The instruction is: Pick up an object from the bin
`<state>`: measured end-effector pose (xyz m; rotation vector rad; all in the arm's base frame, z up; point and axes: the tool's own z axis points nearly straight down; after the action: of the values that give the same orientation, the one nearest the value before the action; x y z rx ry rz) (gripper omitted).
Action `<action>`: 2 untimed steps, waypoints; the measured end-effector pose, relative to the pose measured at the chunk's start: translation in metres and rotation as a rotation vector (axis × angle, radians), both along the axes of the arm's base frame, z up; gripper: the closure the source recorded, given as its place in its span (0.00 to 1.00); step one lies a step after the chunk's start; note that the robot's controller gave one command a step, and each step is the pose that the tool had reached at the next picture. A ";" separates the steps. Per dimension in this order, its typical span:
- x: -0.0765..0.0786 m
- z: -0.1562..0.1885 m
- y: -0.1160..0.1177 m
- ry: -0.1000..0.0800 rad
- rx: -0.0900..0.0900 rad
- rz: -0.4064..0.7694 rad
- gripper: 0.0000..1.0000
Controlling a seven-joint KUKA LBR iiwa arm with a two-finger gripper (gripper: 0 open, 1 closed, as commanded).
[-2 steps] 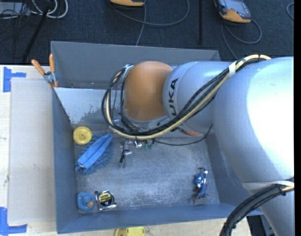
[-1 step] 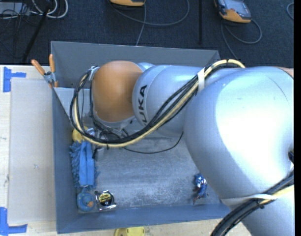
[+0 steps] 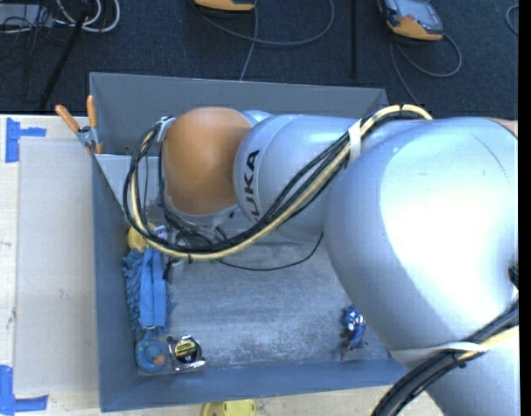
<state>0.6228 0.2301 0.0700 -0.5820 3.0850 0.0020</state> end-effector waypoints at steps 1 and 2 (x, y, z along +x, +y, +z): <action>-0.003 0.063 -0.007 0.005 -0.002 0.012 1.00; 0.001 0.062 -0.004 -0.011 0.003 0.057 1.00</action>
Offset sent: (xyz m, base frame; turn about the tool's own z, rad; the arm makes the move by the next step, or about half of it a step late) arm -0.0042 -0.0037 0.0000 -0.1031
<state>0.6235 0.2258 0.1324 -0.6668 3.0558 0.0034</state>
